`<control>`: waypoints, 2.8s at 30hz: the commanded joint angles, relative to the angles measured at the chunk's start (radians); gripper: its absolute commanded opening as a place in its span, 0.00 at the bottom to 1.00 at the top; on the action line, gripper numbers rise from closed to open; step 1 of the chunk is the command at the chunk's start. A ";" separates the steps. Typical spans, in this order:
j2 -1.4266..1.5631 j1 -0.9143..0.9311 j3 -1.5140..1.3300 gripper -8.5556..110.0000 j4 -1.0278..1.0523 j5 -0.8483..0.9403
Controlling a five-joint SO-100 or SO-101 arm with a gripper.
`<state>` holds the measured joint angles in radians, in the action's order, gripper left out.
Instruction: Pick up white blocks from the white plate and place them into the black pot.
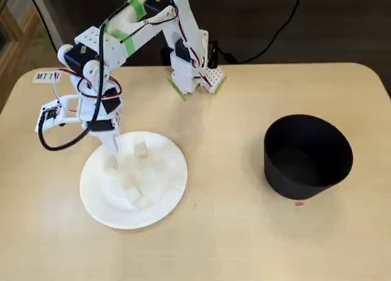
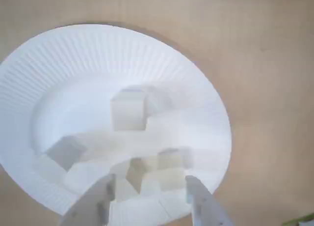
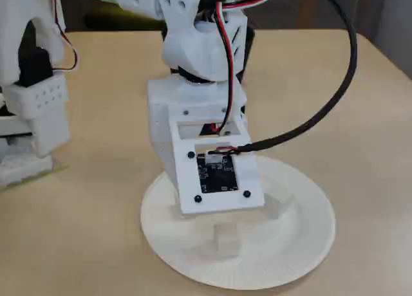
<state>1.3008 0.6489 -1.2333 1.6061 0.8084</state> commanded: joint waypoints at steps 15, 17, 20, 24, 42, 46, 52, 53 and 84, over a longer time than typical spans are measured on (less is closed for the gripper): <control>-0.084 0.051 0.072 0.38 -0.011 -0.104; -0.097 0.054 0.081 0.38 -0.011 -0.106; -0.110 0.055 0.087 0.38 -0.014 -0.117; -0.127 0.044 0.089 0.38 -0.043 -0.127; -0.218 0.000 0.091 0.35 -0.183 -0.140; -0.236 -0.009 0.092 0.31 -0.230 -0.150; -0.245 -0.012 0.092 0.27 -0.281 -0.175; -0.247 -0.012 0.092 0.23 -0.290 -0.187; 0.491 -0.836 0.009 0.05 -0.495 -0.574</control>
<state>1.7227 -0.0307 -1.2057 1.1321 0.1841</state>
